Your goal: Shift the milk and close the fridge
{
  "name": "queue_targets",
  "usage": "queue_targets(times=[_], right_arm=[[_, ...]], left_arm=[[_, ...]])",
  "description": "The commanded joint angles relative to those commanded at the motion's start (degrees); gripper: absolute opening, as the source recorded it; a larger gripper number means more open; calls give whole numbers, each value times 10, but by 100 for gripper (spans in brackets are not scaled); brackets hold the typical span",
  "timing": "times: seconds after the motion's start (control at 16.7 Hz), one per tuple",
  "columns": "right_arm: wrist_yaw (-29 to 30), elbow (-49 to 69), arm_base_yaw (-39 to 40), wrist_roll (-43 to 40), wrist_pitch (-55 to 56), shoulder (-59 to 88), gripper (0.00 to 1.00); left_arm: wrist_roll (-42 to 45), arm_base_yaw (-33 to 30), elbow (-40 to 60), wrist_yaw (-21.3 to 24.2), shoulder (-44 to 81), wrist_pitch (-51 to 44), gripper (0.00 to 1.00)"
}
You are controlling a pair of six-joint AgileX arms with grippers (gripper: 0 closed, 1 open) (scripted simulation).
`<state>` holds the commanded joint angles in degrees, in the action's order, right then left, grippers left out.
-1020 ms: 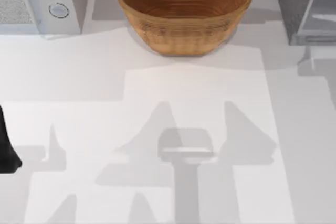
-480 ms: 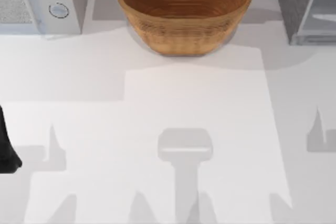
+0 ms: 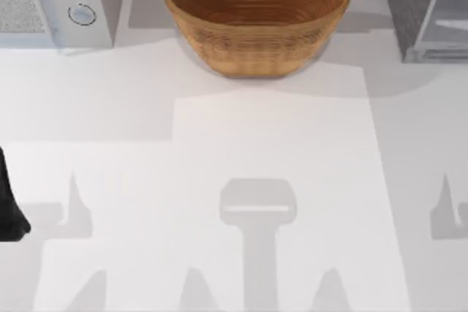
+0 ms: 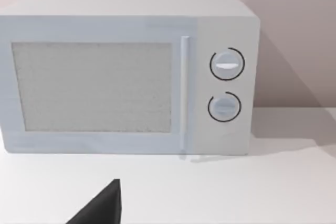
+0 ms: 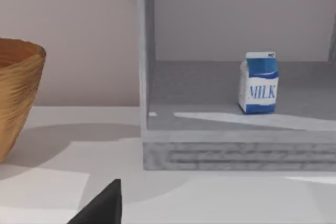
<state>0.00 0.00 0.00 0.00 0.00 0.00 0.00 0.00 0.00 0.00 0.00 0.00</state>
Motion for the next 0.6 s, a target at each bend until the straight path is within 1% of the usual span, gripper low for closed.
queue_targets(times=[0.24, 0.36, 0.48, 0.6], right_arm=[[0, 2, -2, 0, 0, 2, 100], [-2, 13, 0, 1, -18, -12, 100], [-3, 37, 1, 1, -61, -41, 100], [-3, 71, 2, 0, -127, -82, 100]], left_arm=[[0, 0, 0, 0, 0, 0, 100], [0, 0, 0, 0, 0, 0, 100], [0, 0, 0, 0, 0, 0, 100], [0, 0, 0, 0, 0, 0, 100]])
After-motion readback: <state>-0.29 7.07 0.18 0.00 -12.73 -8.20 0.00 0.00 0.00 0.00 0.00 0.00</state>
